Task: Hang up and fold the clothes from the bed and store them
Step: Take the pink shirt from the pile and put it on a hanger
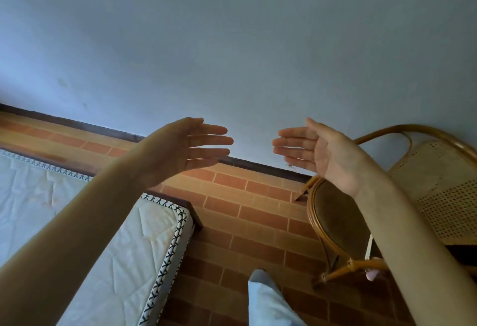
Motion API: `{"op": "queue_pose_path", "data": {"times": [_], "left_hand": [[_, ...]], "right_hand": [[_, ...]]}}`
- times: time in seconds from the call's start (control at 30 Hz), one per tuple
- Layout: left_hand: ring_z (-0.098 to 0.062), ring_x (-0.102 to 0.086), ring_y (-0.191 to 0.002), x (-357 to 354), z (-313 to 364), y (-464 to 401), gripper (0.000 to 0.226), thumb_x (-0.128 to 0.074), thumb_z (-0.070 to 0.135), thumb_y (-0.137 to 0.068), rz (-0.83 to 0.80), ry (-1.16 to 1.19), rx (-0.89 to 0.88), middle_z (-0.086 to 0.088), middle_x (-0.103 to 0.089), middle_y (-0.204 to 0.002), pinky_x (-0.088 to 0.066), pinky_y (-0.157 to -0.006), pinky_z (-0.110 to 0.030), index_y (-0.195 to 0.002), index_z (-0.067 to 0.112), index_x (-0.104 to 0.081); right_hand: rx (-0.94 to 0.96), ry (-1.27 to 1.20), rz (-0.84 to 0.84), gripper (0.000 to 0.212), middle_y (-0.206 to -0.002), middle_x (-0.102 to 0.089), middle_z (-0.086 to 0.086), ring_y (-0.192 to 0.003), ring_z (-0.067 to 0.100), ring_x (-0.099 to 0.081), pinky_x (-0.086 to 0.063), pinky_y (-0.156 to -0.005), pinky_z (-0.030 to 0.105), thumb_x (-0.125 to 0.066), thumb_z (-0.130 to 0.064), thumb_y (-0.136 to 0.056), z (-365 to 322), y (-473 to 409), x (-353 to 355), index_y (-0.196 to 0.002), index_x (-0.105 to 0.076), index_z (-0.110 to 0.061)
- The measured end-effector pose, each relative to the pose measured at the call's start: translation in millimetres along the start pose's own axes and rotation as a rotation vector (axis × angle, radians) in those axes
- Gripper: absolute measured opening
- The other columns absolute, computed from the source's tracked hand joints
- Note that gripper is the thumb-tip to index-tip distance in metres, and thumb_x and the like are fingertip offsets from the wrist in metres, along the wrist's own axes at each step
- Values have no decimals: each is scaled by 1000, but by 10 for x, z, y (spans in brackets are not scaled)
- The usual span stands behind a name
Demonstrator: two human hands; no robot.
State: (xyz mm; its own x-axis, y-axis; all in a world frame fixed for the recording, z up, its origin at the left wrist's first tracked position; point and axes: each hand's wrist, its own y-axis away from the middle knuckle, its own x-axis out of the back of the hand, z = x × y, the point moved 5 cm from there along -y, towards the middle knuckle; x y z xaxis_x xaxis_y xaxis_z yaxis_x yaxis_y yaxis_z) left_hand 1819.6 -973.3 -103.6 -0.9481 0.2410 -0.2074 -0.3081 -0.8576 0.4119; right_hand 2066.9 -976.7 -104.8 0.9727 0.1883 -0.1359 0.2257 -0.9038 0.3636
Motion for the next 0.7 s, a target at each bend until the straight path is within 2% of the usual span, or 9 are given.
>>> {"op": "queue_pose_path", "data": {"times": [0.27,0.57,0.7], "left_hand": [[-27,-67,-110,-47,507,-793,42,-32,28,-104,143,113,-52,-12,-70,-119,-55,-91,-37,-123,5,-62],[-28,-67,-111,557,700,-1248,44,-31,29,-104,310,138,-17,-12,-69,-120,-52,-95,-40,-125,4,-60],[-30,-66,-112,989,839,-1570,44,-31,29,-104,316,159,-21,-13,-68,-121,-51,-95,-40,-125,4,-60]], "right_hand": [[-19,84,-173,49,-113,-73,9,-107,21,-70,-50,-98,36,-30,-38,-107,-673,-1136,384,-119,-65,-6],[-87,109,-343,49,-113,-73,9,-107,22,-70,-50,-95,36,-30,-38,-106,-834,-2285,93,-118,-66,-6],[-100,145,-376,49,-112,-73,9,-107,22,-70,-49,-98,38,-30,-38,-107,-895,-2833,-156,-117,-66,-7]]}}
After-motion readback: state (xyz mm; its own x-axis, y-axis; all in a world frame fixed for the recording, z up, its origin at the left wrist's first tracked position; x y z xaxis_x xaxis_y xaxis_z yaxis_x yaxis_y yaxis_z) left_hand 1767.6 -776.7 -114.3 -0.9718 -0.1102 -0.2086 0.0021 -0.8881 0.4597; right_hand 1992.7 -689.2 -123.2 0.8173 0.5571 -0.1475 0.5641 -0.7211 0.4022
